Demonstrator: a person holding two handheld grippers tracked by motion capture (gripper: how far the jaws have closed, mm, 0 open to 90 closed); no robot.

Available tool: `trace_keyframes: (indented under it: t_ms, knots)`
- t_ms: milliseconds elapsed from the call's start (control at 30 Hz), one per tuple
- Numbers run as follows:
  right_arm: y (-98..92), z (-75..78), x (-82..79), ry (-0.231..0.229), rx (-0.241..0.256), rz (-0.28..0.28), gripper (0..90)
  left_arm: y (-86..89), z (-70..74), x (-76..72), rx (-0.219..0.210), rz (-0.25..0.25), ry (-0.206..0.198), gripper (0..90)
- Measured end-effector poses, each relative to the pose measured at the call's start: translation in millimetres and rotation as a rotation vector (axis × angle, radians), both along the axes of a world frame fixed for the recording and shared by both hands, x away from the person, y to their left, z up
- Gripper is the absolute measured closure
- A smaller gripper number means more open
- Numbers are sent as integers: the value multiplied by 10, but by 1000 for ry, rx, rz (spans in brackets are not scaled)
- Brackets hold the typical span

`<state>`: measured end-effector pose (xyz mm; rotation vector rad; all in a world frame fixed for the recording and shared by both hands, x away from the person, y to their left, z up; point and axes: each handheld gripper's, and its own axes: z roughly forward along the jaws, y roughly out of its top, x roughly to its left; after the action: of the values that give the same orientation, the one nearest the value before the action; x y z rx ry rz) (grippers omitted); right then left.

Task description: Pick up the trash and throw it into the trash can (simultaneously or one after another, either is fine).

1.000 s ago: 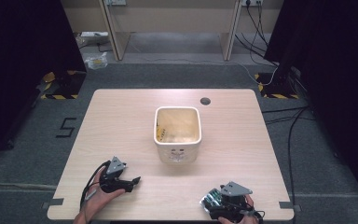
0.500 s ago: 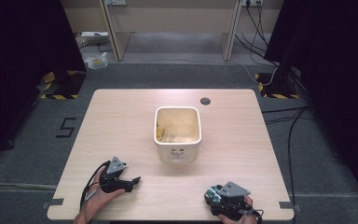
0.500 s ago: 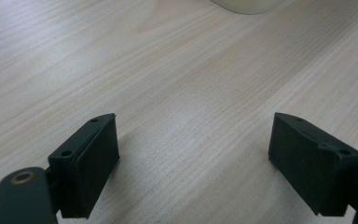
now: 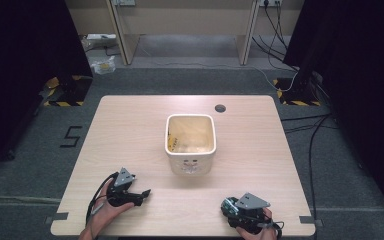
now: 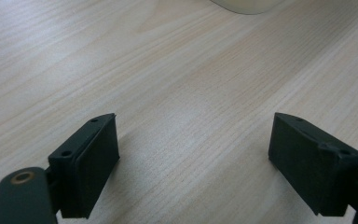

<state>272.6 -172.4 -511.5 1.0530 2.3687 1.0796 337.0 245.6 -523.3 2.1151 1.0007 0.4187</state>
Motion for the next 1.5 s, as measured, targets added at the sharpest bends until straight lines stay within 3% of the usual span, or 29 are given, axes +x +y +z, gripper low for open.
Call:
trace_keyframes:
  t_ms: [533,1100,1500]
  knots:
    - [-111,524,211,-95,81,-12,495,1,1,0,1,0,0,148]
    - [-119,998,509,-133,122,4,493,2,1,1,2,-2,-1,148]
    - [3,1347,756,-147,141,30,492,-1,0,0,-1,1,-1,149]
